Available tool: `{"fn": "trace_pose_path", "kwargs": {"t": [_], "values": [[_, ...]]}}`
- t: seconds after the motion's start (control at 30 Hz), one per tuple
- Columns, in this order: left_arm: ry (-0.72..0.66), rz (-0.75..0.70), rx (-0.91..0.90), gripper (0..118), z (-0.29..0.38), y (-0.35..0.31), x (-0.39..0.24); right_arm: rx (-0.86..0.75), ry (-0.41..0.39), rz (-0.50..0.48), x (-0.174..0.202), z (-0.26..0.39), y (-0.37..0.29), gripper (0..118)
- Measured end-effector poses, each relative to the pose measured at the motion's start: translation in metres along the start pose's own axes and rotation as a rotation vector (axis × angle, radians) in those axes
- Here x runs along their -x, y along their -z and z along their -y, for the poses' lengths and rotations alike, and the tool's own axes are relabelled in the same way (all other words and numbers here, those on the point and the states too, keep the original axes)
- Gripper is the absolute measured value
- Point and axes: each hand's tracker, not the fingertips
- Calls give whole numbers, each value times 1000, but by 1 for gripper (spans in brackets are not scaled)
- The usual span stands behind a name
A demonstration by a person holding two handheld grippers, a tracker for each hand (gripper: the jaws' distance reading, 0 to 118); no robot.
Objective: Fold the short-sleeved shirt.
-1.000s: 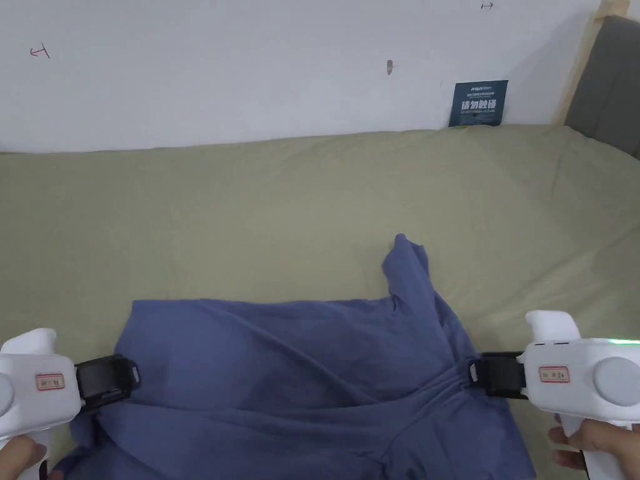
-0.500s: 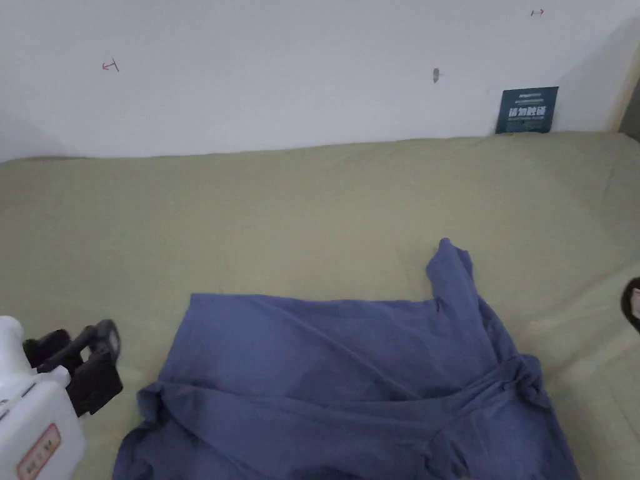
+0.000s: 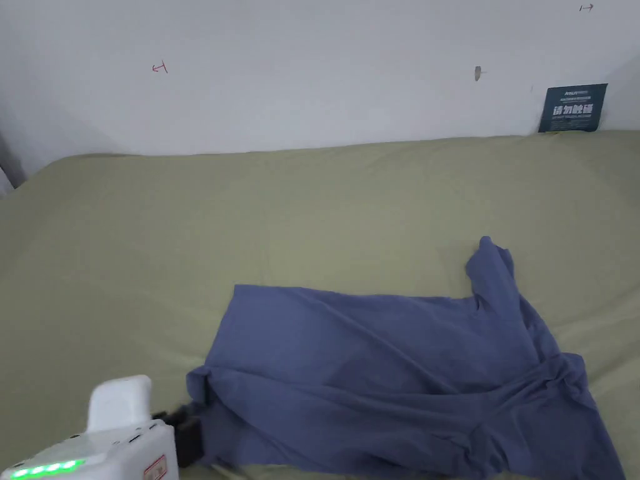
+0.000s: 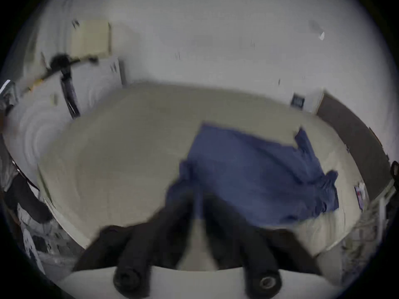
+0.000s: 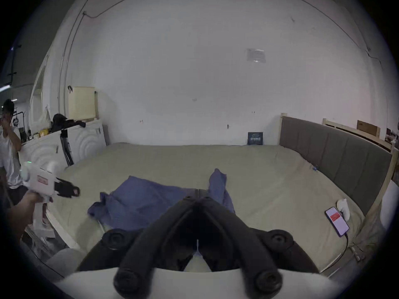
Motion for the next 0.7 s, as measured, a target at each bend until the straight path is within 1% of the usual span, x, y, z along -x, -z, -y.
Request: {"fn": "trace_pose_path", "kwargs": {"t": [0.03, 0.07, 0.1, 0.17, 0.27, 0.37, 0.4, 0.47, 0.5, 0.53, 0.57, 0.6, 0.63, 0.67, 0.7], "values": [[-4, -21, 84, 118, 3, 22, 3, 8, 9, 0, -2, 0, 2, 0], [-4, -43, 122, 115, 6, 40, 5, 14, 22, -4, -3, -1, 3, 0], [44, -46, 64, 110, 11, 51, 4, 17, 29, -5, -5, 7, 3, 0], [86, -94, 94, 110, 13, 71, 2, 23, 36, 2, -7, 7, 5, 0], [68, -90, 110, 110, 4, 89, 1, 39, 49, 0, -9, 12, 6, 0], [65, -128, 165, 110, 0, 119, 4, 51, 52, 7, -12, 18, 8, 0], [64, -127, 166, 107, 1, 124, 3, 58, 47, 13, -13, 20, 9, 0], [100, -111, 226, 101, 1, 125, -1, 70, 47, 19, -19, 20, 13, 0], [75, -95, 200, 101, 1, 118, -2, 73, 45, 23, -18, 24, 11, 0], [74, -100, 186, 95, 0, 112, -5, 83, 41, 30, -20, 27, 13, 0], [66, -60, 182, 82, 1, 105, -7, 99, 34, 38, -24, 28, 17, 0], [59, -48, 146, 57, -2, 102, -2, 116, 25, 47, -30, 31, 22, 0], [33, -9, 126, 6, -4, 97, -1, 129, 11, 59, -31, 37, 22, 0], [11, -29, 114, 7, -4, 90, -1, 152, -8, 76, -34, 41, 25, 0], [32, -48, 102, 7, -5, 83, -1, 166, -9, 76, -40, 46, 32, 0]]}}
